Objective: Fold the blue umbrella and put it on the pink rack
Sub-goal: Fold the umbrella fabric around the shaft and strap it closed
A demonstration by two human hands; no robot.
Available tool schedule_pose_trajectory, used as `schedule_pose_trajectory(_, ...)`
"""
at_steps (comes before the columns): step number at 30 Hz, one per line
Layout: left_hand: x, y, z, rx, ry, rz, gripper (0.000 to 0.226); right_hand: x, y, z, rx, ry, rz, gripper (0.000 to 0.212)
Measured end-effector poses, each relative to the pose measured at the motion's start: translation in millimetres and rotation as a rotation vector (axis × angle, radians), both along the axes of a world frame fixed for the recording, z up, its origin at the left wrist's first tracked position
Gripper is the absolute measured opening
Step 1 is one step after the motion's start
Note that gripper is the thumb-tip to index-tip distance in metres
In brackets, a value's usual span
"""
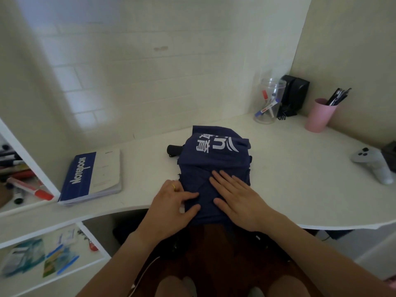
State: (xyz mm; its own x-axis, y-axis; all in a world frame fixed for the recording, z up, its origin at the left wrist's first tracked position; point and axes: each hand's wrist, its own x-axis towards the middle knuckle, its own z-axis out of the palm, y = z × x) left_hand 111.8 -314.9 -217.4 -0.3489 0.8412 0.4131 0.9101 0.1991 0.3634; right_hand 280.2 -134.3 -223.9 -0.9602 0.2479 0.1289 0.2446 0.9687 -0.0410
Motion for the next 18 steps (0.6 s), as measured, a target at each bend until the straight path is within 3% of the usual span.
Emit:
schedule_pose_trajectory(3, 3, 10, 11, 0.096, 0.211, -0.078, 0.029, -3, 2, 1, -0.024, -0.032, 0.013, 0.064)
schedule_pose_trajectory(6, 4, 25, 4, -0.094, 0.293, -0.219, 0.049, -4, 4, 2, -0.051, -0.034, 0.029, 0.065)
schedule_pose_trajectory(9, -7, 23, -13, -0.289, 0.306, -0.190, 0.061, 4, 9, 2, -0.063, -0.042, 0.003, 0.074)
schedule_pose_trajectory(13, -16, 19, -10, -0.350, 0.271, -0.135, 0.072, 15, 20, 5, -0.065, -0.069, -0.050, 0.086)
schedule_pose_trajectory(18, -22, 36, 1, -0.415, 0.255, -0.121, 0.077, 11, 36, 18, -0.037, -0.111, -0.094, 0.074)
